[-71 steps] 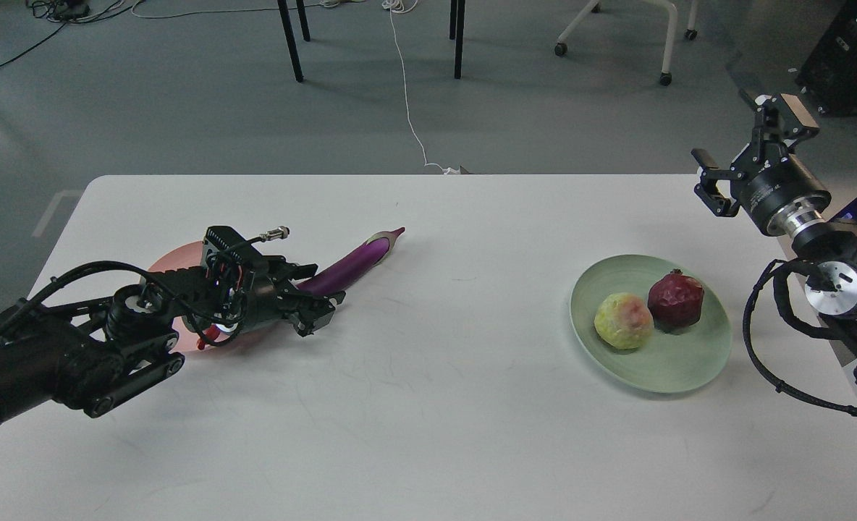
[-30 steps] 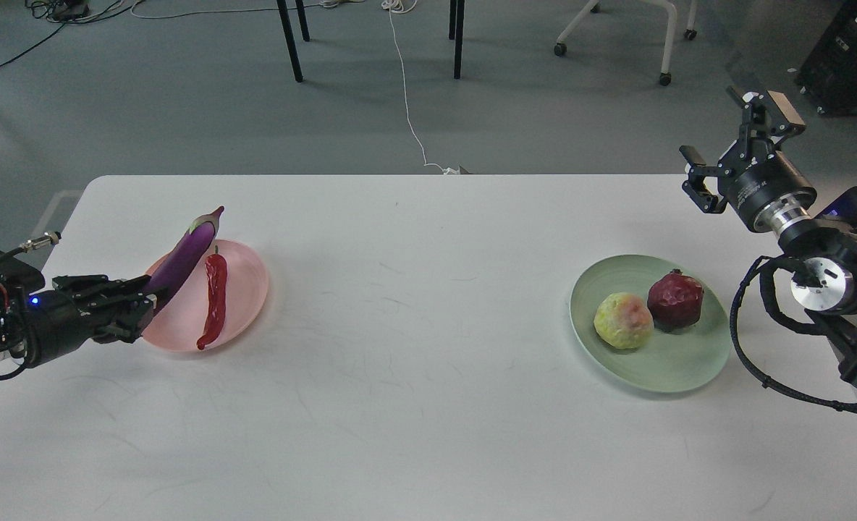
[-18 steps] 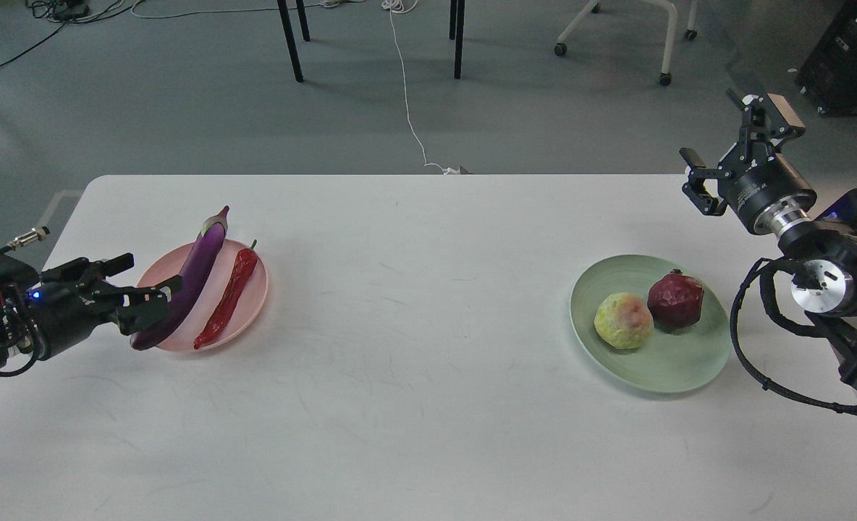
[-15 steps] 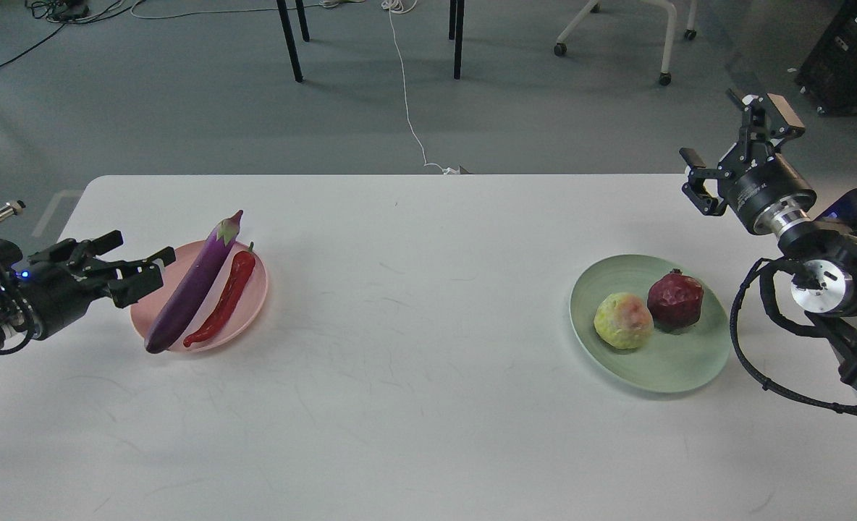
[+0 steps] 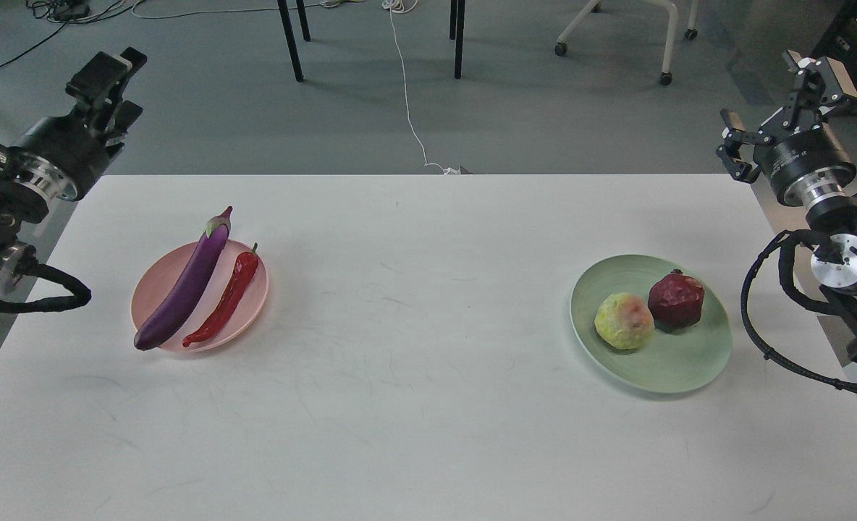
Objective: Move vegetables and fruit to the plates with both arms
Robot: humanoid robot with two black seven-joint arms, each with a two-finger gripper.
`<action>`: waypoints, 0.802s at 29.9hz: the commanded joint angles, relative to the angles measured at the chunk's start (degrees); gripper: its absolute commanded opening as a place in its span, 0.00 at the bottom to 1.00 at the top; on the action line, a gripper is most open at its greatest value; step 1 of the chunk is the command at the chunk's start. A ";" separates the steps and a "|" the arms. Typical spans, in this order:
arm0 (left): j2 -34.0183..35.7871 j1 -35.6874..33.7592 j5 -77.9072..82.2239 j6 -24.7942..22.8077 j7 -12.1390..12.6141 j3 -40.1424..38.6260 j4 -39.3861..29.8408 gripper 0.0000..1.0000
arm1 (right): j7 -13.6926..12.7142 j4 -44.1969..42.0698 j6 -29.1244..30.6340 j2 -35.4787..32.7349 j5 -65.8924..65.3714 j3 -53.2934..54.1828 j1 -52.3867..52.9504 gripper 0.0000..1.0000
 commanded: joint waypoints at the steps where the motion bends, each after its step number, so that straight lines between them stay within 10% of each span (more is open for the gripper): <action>1: -4.41 -0.39 -5.88 -3.47 0.37 -4.87 3.15 0.97 | -0.05 0.04 0.15 0.01 0.08 2.45 -0.07 0.99; 11: -13.73 -0.22 -21.35 -16.74 5.73 -17.28 15.38 0.98 | -3.39 0.04 0.50 2.21 8.06 4.13 -0.42 0.99; 24: -15.76 1.02 -36.65 -23.61 6.08 -18.07 16.26 0.98 | -5.59 -0.14 6.22 3.61 17.30 4.83 -2.35 0.99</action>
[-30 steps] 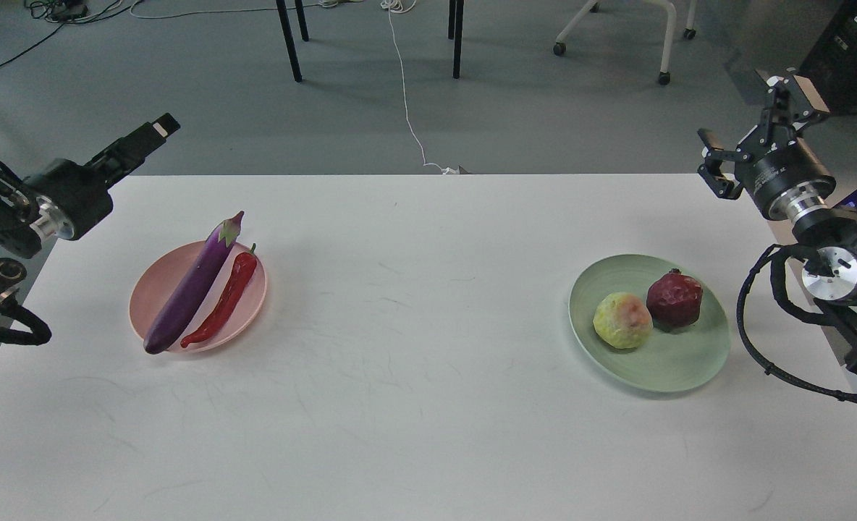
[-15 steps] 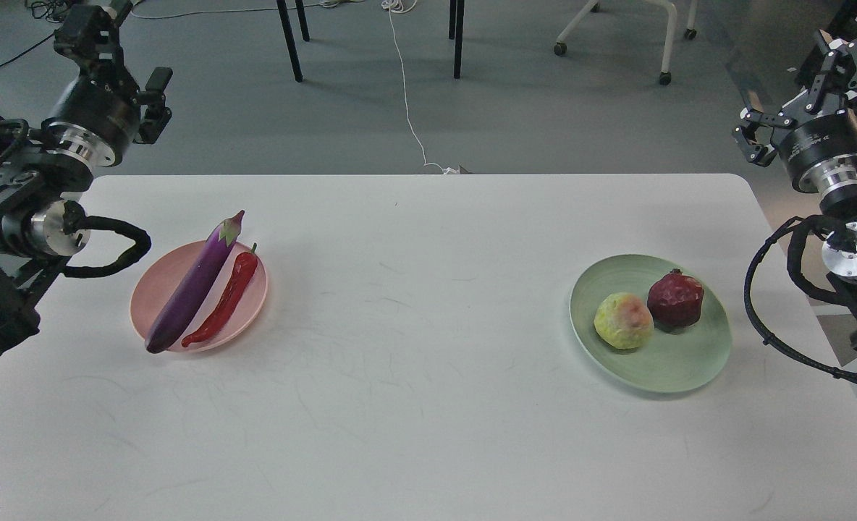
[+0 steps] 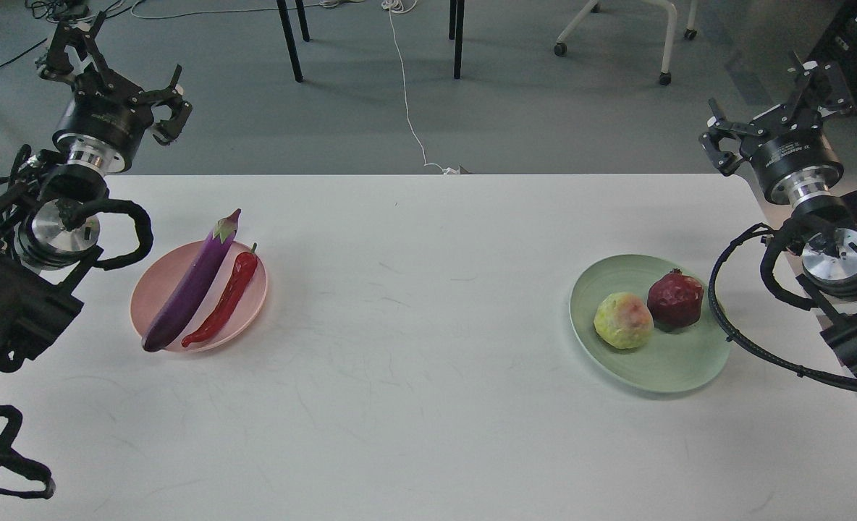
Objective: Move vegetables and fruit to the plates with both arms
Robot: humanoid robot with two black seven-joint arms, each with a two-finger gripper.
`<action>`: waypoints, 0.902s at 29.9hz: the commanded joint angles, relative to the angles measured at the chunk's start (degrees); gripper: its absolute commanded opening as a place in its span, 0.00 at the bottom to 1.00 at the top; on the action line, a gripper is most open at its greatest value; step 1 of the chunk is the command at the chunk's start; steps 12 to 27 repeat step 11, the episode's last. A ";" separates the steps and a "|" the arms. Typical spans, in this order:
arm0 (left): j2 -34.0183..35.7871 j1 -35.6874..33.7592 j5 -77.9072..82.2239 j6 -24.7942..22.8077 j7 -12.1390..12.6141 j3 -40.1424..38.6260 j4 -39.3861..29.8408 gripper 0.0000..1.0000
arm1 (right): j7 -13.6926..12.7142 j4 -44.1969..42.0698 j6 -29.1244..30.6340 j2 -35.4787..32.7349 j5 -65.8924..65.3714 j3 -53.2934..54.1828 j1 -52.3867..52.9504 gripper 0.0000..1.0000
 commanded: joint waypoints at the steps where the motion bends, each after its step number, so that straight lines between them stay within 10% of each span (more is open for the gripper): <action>1: -0.09 0.32 -3.22 -1.31 0.04 -0.02 -0.31 0.98 | 0.06 -0.29 0.87 0.10 1.43 0.09 -0.52 0.99; 27: -1.41 0.32 -3.58 -1.40 0.22 0.95 -1.28 0.98 | -0.03 -1.79 4.91 0.89 0.91 -0.88 2.29 0.99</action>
